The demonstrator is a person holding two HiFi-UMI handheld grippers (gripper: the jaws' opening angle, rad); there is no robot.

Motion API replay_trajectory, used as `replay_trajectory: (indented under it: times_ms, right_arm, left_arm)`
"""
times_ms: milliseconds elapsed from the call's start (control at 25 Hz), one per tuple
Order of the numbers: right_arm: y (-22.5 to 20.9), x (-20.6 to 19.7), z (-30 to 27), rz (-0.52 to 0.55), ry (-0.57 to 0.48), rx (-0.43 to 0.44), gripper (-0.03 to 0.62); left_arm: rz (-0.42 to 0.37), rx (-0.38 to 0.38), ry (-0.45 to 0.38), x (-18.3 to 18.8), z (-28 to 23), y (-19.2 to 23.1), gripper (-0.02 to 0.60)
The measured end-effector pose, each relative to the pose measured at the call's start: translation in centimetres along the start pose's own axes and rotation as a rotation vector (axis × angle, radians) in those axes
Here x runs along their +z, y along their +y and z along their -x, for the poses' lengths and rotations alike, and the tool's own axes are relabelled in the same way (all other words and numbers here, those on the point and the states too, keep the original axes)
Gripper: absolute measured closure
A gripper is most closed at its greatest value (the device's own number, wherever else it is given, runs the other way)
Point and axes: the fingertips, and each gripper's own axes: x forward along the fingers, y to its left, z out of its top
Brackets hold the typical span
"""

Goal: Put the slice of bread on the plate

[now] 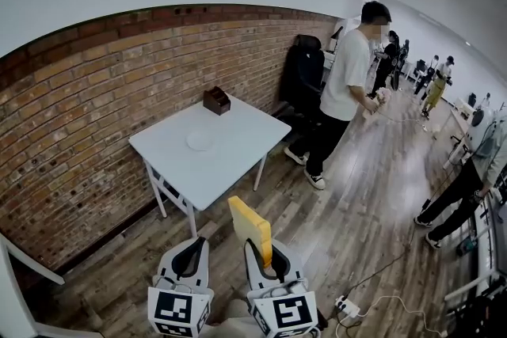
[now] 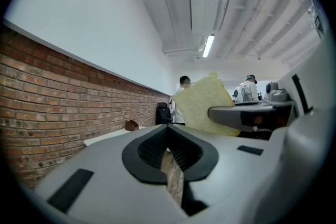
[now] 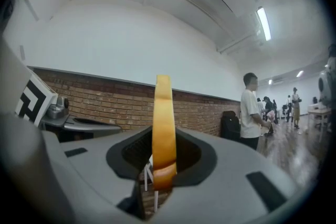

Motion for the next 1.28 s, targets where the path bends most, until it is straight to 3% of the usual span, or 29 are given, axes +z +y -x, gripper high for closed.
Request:
replay_trajectory:
  times_ms: [680,1280]
  right_arm:
    - [0.8,-0.7,-7.1,0.009,-0.002,0.046,0.497]
    - [-4.7,-2.1,-22.4,0.015,0.056,0.083,0.499]
  left_arm:
    - [0.016,0.065,0.020,-1.4,-2.9,6.0,0.572]
    - [0.028,0.140,0.058,-1.3,-15.4,14.3,0.572]
